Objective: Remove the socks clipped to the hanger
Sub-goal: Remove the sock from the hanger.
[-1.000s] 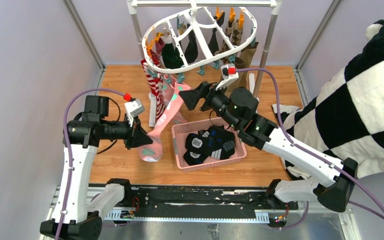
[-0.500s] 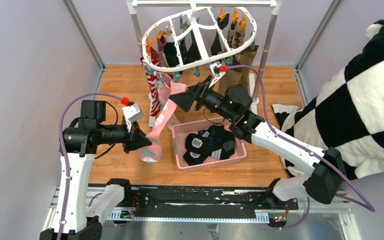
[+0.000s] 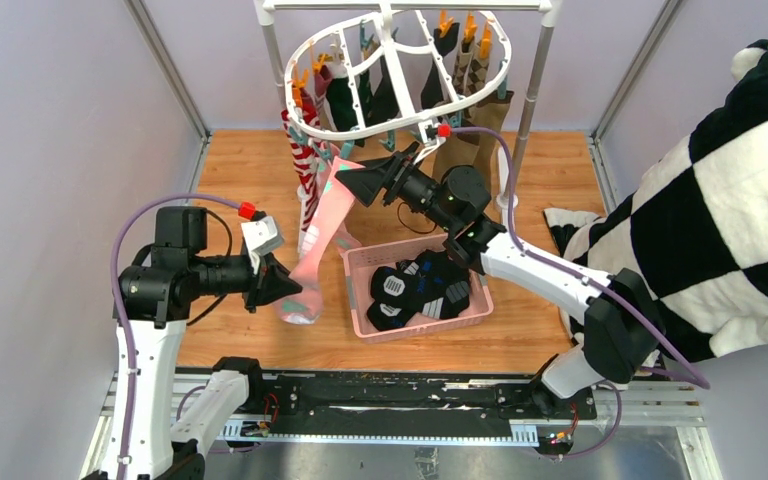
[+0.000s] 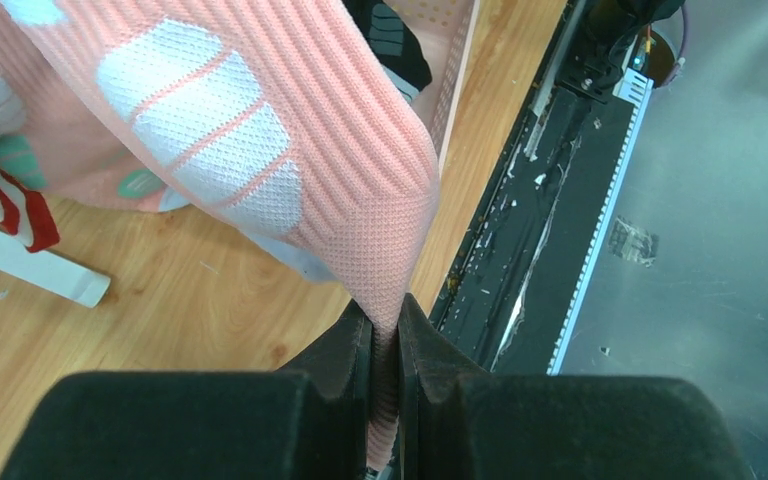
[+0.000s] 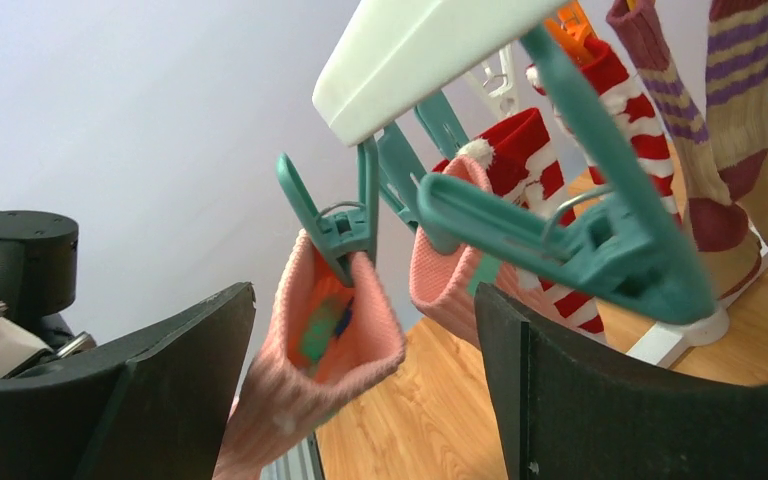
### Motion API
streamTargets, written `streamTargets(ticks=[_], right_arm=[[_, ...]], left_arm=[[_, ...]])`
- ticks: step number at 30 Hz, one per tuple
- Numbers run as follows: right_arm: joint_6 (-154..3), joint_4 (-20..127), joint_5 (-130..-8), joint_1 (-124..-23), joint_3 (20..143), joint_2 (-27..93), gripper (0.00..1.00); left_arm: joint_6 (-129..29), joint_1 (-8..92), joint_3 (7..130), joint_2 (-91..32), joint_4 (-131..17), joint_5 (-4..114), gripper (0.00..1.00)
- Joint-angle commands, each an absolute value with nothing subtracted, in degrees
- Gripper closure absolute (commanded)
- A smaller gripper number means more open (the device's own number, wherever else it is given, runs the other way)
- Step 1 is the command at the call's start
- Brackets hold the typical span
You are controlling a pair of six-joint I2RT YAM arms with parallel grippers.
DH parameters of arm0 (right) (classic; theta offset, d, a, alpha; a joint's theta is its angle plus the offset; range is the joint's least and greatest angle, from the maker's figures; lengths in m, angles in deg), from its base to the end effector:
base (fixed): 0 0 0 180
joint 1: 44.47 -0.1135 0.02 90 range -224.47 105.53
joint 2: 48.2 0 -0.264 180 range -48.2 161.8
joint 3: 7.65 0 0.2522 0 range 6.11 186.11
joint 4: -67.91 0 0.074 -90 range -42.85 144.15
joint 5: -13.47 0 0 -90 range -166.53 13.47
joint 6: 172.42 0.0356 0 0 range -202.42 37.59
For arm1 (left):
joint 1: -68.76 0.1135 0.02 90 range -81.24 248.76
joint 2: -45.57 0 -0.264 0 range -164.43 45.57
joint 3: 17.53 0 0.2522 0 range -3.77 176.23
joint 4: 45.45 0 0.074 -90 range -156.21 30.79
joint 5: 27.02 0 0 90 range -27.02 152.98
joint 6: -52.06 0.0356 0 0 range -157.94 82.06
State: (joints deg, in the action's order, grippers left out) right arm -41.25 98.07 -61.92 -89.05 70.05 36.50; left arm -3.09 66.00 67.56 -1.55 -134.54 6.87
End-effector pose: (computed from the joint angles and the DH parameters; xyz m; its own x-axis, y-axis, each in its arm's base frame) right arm 0.2399 0.2490 0.3883 -0.3450 0.5544 -0.7574 -0.8200 0.2146 0.5306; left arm 0.0965 -0.0342 0.3891 -0.3254 0.3347 -0.8844 0.8935 0.4151 -0.1716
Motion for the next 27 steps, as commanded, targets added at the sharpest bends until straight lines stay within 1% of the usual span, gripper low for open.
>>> streamTargets(ticks=[1,10,23,27], right_arm=[[-38.39,103.9,-61.73,-87.25,72.29,39.31,0.15],[-35.25,108.26,-62.38,-86.86,75.57,43.19,0.19],[-30.58,110.82,-70.16,-87.04,75.01,43.34,0.32],[-29.27,110.52,-70.04,-87.06,76.09,43.8,0.39]], left_arm=[[-2.27,65.61,67.86,-1.45,-134.63,5.98,0.98],[-2.71,65.58,68.34,-1.28,-134.62,6.64,0.98],[-2.42,65.59,68.21,-1.46,-134.7,7.94,0.97],[-2.18,65.55,68.21,-1.15,-134.66,8.74,0.97]])
